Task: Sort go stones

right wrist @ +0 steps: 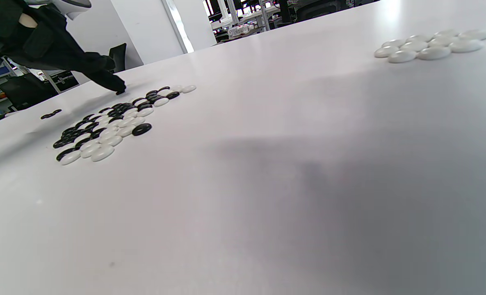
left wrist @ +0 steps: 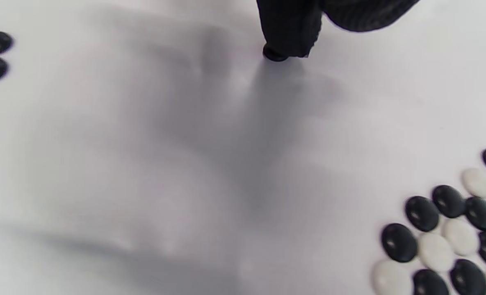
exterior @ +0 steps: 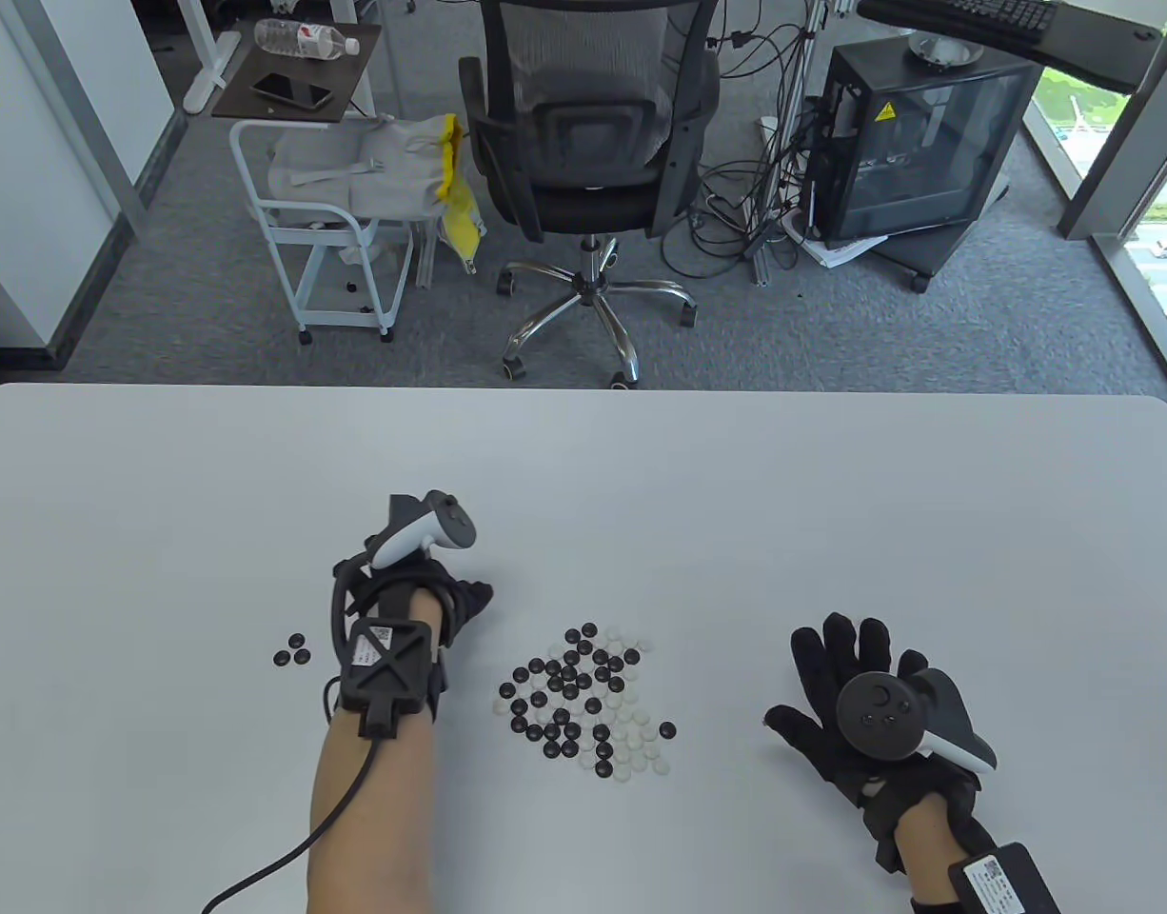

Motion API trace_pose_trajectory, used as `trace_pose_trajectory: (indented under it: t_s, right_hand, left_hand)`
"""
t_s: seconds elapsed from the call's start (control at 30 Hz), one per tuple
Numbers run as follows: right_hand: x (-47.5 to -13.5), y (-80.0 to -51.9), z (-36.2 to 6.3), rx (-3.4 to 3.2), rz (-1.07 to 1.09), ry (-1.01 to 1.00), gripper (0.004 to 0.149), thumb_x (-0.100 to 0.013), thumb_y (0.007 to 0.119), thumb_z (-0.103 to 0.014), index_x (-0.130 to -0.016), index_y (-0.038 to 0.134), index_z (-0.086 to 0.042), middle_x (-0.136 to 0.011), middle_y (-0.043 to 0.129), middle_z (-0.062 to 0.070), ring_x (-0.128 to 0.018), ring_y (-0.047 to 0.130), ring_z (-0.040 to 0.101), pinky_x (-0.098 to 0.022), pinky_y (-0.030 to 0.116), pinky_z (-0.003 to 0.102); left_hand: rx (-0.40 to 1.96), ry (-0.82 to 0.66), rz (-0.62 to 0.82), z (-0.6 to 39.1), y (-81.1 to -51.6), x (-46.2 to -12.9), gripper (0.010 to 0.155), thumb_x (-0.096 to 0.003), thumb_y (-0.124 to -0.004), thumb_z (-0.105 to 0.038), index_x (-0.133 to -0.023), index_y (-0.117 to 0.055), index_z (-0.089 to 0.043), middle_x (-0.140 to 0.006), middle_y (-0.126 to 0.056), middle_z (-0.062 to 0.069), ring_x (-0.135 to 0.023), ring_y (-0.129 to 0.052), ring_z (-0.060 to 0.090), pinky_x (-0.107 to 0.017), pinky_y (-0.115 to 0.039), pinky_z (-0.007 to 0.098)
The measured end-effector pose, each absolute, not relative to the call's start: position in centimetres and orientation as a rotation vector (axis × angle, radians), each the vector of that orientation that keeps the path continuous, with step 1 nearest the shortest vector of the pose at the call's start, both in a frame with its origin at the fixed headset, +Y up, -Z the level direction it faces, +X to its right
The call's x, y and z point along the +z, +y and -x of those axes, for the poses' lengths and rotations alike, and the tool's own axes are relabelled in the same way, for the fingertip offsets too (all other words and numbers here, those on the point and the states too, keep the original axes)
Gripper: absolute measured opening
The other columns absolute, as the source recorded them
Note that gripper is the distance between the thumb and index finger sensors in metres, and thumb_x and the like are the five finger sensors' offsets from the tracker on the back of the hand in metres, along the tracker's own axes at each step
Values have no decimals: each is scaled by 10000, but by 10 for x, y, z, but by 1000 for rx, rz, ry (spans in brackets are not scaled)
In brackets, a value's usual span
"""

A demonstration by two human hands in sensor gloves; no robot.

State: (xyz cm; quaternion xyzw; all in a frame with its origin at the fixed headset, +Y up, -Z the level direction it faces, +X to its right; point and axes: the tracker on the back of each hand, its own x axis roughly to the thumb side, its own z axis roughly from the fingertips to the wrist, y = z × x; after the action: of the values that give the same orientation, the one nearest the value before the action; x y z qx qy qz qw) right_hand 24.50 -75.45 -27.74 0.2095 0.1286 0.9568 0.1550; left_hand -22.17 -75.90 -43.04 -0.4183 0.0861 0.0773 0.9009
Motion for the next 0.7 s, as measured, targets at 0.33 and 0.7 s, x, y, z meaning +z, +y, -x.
trace_pose_trajectory:
  t_s: [0.33, 0.7]
  right_hand:
    - [-278, -756, -244, 2746, -599, 390, 869, -635, 473, -524, -1164, 140, 81, -1086, 5, 487, -886, -86, 694, -486, 26, 892]
    - [-277, -755, -241, 2752, -606, 396, 870, -637, 480, -522, -1164, 142, 81, -1086, 7, 489, -886, -85, 693, -485, 26, 891]
  left_hand:
    - [197, 346, 878, 304, -757, -399, 657, -513, -506, -542, -1137, -579, -350, -1115, 149, 165, -927, 200, 516, -517, 31, 808]
    - [202, 398, 885, 327, -752, -384, 671, -515, -520, -541, -1148, -578, -327, -1109, 154, 166, -926, 199, 517, -515, 34, 806]
